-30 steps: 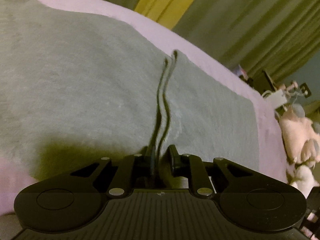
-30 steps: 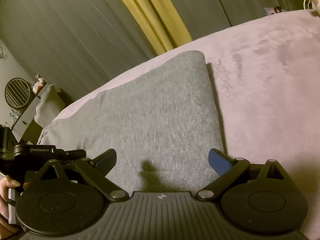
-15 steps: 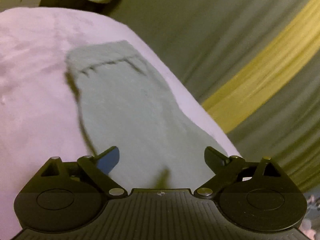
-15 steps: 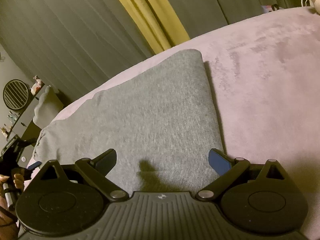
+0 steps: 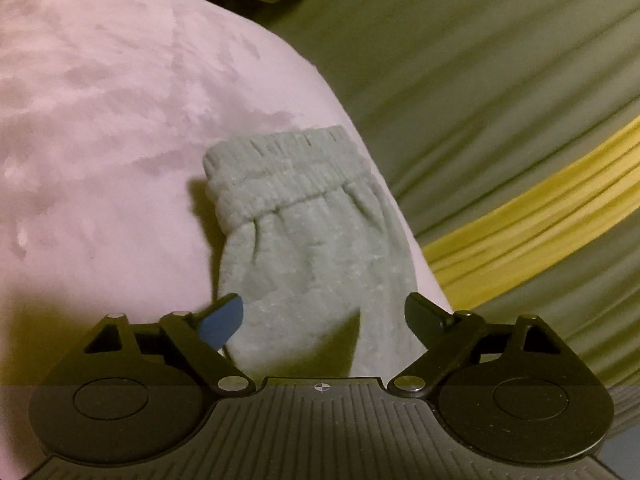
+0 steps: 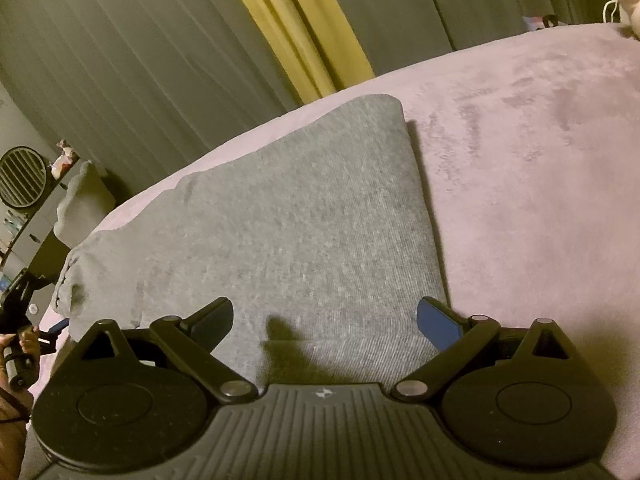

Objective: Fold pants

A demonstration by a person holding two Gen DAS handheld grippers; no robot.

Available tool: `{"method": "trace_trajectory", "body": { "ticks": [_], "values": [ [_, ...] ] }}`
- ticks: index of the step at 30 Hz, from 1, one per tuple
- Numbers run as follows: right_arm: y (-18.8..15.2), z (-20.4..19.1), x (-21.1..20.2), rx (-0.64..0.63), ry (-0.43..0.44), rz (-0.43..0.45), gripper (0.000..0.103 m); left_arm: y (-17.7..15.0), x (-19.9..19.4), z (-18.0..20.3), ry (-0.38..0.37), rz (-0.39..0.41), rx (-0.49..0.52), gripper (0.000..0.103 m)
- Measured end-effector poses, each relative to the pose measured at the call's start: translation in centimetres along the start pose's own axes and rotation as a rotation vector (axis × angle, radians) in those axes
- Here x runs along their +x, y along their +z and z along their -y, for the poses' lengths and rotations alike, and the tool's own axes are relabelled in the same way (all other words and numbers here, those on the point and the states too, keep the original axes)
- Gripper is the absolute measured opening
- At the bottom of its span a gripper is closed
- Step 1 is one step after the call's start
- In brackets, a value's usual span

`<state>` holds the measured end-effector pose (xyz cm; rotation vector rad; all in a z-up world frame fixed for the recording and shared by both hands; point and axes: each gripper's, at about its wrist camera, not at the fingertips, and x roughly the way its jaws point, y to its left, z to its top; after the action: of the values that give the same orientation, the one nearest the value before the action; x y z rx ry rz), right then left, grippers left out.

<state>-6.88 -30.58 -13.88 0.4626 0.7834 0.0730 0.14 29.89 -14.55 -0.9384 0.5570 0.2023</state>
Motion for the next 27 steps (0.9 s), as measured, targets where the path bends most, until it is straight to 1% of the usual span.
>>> {"method": "trace_trajectory", "body": {
  "ticks": [3, 4, 7, 9, 13, 17, 19, 21, 22, 23, 25, 27],
  "values": [
    [0.0, 0.0, 0.0, 0.003, -0.001, 0.001, 0.098, 0.2, -0.2, -0.9, 0.048, 0.012, 0.008, 0.094],
    [0.0, 0.1, 0.1, 0.005, 0.000, 0.002, 0.098, 0.2, -0.2, -1.3, 0.037, 0.016, 0.003, 0.094],
    [0.1, 0.1, 0.1, 0.005, 0.001, 0.002, 0.098, 0.3, 0.5, -2.0, -0.014, -0.020, -0.035, 0.094],
    [0.1, 0.2, 0.1, 0.006, 0.002, 0.002, 0.098, 0.6, 1.2, -2.0, -0.043, -0.023, -0.028, 0.094],
    [0.1, 0.2, 0.0, 0.008, 0.002, 0.003, 0.098, 0.9, 3.0, -1.8, -0.064, -0.046, -0.027, 0.094],
    [0.1, 0.2, 0.0, 0.009, 0.000, 0.003, 0.098, 1.7, 4.3, -1.8, -0.065, -0.040, -0.040, 0.094],
    [0.1, 0.2, 0.0, 0.007, -0.003, 0.002, 0.098, 2.2, 4.8, -1.8, -0.078, -0.031, -0.050, 0.094],
    [0.0, 0.1, 0.1, 0.004, -0.007, 0.002, 0.098, 2.6, 5.5, -2.0, -0.127, -0.022, -0.063, 0.089],
    [0.0, 0.1, 0.1, 0.003, -0.010, 0.002, 0.099, 2.7, 5.8, -2.0, -0.134, -0.025, -0.069, 0.080],
    [0.0, 0.0, 0.1, 0.002, -0.012, 0.002, 0.099, 2.8, 6.1, -2.0, -0.134, -0.025, -0.074, 0.068],
    [0.0, -0.1, 0.2, 0.002, -0.018, 0.003, 0.099, 3.0, 6.9, -2.5, -0.127, -0.035, -0.088, 0.053],
    [0.0, -0.1, 0.3, 0.002, -0.023, 0.004, 0.099, 3.2, 7.5, -3.1, -0.134, -0.043, -0.116, 0.053]
  ]
}}
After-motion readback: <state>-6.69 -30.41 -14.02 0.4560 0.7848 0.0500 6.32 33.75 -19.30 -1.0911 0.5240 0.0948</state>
